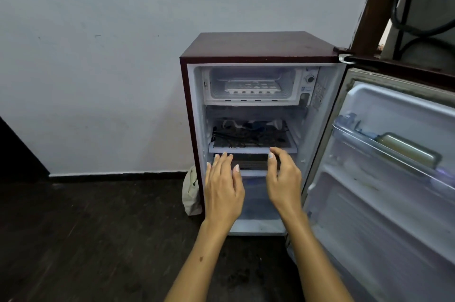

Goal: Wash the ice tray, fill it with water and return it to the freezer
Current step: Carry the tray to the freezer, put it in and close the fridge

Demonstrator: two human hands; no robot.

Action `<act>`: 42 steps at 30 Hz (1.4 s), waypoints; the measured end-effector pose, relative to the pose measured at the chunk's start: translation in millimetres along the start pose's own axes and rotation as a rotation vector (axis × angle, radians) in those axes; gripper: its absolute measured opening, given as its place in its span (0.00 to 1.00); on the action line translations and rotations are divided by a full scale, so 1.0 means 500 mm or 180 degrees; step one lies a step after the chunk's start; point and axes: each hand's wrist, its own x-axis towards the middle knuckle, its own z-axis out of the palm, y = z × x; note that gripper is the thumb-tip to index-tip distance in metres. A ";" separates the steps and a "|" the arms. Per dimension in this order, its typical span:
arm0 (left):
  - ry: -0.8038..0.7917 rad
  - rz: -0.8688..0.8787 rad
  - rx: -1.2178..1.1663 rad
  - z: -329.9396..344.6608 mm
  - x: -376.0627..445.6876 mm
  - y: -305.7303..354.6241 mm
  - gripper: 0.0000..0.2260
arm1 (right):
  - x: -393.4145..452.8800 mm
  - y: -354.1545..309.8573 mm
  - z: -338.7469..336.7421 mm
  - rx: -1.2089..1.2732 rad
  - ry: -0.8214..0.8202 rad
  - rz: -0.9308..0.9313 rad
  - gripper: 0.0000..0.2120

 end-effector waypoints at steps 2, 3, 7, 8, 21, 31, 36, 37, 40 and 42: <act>-0.0020 -0.0008 -0.0007 -0.012 -0.044 0.010 0.29 | -0.040 -0.010 -0.024 -0.0017 0.0024 -0.0019 0.15; -0.0021 -0.0003 0.0001 -0.018 -0.066 0.017 0.29 | -0.057 -0.014 -0.037 -0.0016 0.0031 -0.0031 0.15; -0.0035 0.0085 -0.0064 -0.034 -0.137 0.064 0.27 | -0.117 -0.028 -0.090 0.0067 0.0049 0.0004 0.16; -0.0034 0.0101 -0.0076 -0.036 -0.151 0.076 0.27 | -0.128 -0.030 -0.104 0.0065 0.0072 0.0020 0.15; 0.0150 0.0068 -0.0394 -0.009 -0.276 0.292 0.28 | -0.186 -0.008 -0.337 0.0180 0.0261 -0.0308 0.14; 0.0138 0.0271 -0.0643 0.096 -0.376 0.540 0.29 | -0.184 0.084 -0.608 0.0145 0.1004 -0.0660 0.20; 0.0035 0.0505 -0.0677 0.166 -0.410 0.672 0.28 | -0.154 0.173 -0.747 0.0160 0.1829 -0.0379 0.19; -0.0019 0.0570 -0.0659 0.183 -0.415 0.694 0.27 | -0.145 0.189 -0.771 0.0268 0.1964 -0.0184 0.19; -0.0177 0.0747 -0.0628 0.236 -0.416 0.756 0.26 | -0.110 0.238 -0.837 0.0613 0.2293 0.0389 0.23; -0.0239 0.0850 -0.0645 0.267 -0.410 0.795 0.24 | -0.081 0.269 -0.877 0.0631 0.2506 0.0545 0.23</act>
